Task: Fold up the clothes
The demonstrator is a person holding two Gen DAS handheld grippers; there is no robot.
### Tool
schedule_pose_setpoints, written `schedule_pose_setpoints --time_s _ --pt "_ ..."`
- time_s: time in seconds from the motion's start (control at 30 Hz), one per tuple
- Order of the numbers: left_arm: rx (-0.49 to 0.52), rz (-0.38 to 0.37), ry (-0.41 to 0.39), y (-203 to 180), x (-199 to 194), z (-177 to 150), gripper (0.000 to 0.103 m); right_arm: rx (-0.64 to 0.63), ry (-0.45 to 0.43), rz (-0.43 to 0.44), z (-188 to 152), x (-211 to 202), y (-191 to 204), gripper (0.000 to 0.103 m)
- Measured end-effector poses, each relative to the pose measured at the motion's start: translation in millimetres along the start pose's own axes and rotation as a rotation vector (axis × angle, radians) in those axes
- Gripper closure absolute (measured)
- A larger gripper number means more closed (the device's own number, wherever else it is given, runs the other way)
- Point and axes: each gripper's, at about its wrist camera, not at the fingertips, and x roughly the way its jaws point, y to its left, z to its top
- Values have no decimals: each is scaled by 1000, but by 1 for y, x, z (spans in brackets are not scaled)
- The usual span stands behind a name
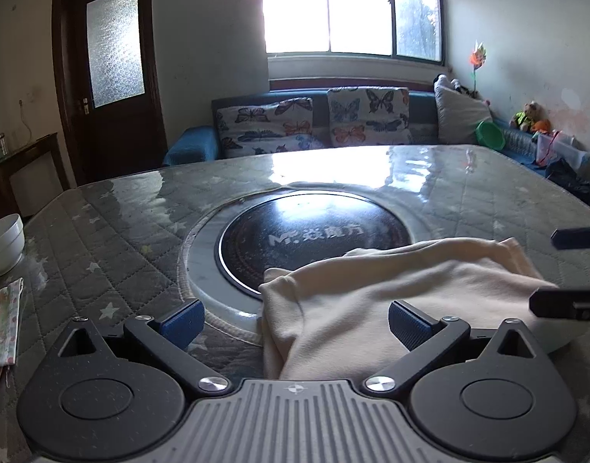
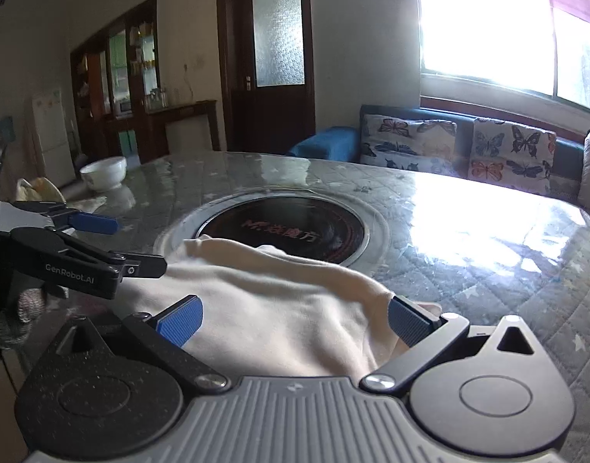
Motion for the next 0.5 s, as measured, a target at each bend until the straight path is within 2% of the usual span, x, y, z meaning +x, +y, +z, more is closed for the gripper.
schedule_pose_setpoints --time_s 0.1,0.27,0.5 --pt "2 -11 -9 -4 -6 0 0 0 9 -23 -2 -2 -3 0" --pt "32 -48 -18 -21 -10 -3 0 0 40 -126 -10 6 -13 0" --pt "92 -77 -23 -48 -4 -5 0 -19 107 -149 -31 16 -18 0"
